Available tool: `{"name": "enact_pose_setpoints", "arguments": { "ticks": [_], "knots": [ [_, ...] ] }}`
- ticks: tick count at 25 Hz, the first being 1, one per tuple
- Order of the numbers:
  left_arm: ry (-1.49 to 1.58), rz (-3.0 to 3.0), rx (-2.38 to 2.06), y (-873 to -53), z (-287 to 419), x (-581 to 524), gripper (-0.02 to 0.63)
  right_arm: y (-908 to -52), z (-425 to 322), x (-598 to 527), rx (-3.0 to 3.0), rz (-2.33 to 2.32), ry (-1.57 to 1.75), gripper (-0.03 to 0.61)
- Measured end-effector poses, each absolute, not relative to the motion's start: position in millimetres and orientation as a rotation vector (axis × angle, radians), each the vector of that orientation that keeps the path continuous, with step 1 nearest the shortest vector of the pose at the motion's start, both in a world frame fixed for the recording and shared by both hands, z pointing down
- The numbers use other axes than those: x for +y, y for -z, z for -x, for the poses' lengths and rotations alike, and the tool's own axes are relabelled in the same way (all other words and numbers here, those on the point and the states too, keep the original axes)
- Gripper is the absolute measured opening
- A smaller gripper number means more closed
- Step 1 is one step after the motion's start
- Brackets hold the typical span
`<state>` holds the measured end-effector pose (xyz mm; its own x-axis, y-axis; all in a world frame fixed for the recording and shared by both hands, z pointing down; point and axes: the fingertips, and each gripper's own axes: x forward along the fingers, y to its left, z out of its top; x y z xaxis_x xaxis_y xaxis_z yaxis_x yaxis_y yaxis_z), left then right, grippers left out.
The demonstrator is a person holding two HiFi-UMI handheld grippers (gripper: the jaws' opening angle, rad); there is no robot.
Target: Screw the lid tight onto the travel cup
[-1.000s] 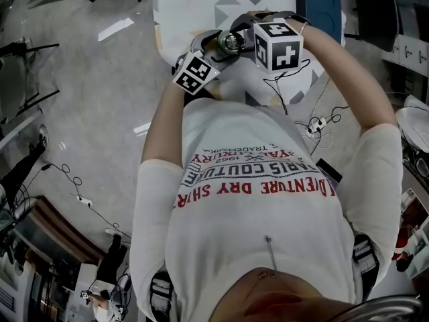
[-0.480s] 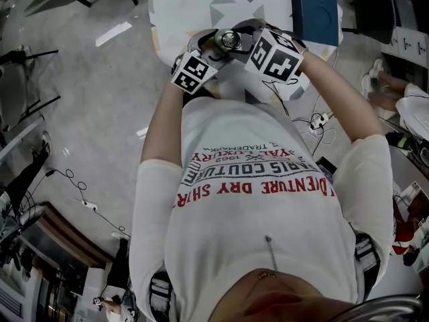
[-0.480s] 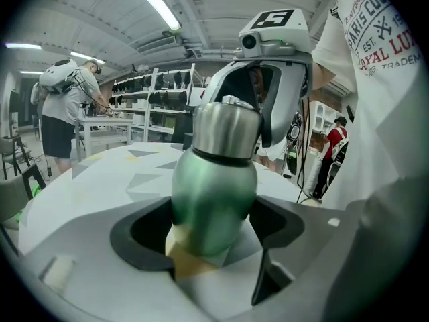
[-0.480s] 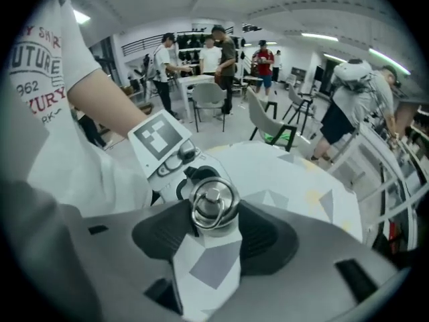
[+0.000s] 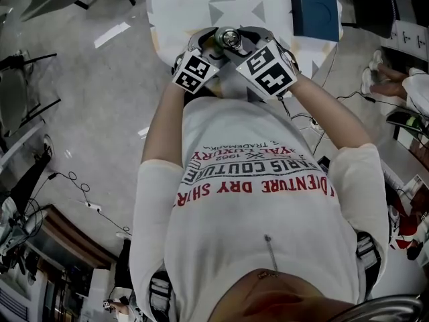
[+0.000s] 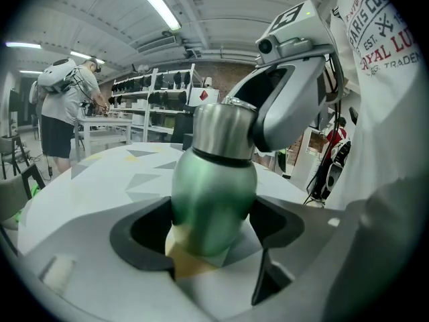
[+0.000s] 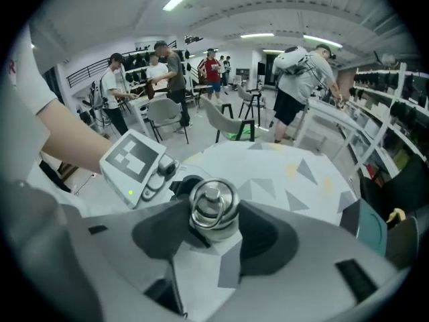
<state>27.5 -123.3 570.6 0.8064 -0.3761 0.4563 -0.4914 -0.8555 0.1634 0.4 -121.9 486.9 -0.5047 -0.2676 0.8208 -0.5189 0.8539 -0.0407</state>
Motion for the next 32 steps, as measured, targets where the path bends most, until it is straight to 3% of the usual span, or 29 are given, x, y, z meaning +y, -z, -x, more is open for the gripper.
{"name": "enact_pose_setpoints", "arguments": {
  "ticks": [13, 16, 20, 30, 32],
  "knots": [
    [-0.615, -2.683, -0.648, -569.8, -28.5, -121.3, 0.368, -456.1, -5.0, -120.8, -2.305, -0.566, -0.334, 0.25],
    [-0.611, -2.674, -0.665, -563.9, -26.8, -120.6, 0.368, -439.3, -4.0, -120.7, -2.408, -0.592, -0.314, 0.209],
    [-0.575, -2.707, -0.71, -543.1, -18.0, -118.8, 0.368, -419.7, -14.6, -130.4, -2.482, -0.729, -0.313, 0.062],
    [-0.325, -2.851, -0.876, -431.3, 10.4, -118.4, 0.362, -384.5, -29.5, -142.8, -2.588, -0.924, -0.204, 0.012],
    [-0.267, -2.876, -0.928, -404.3, 14.5, -121.5, 0.278, -376.3, -29.2, -142.0, -2.621, -0.942, -0.192, 0.011]
  ]
}}
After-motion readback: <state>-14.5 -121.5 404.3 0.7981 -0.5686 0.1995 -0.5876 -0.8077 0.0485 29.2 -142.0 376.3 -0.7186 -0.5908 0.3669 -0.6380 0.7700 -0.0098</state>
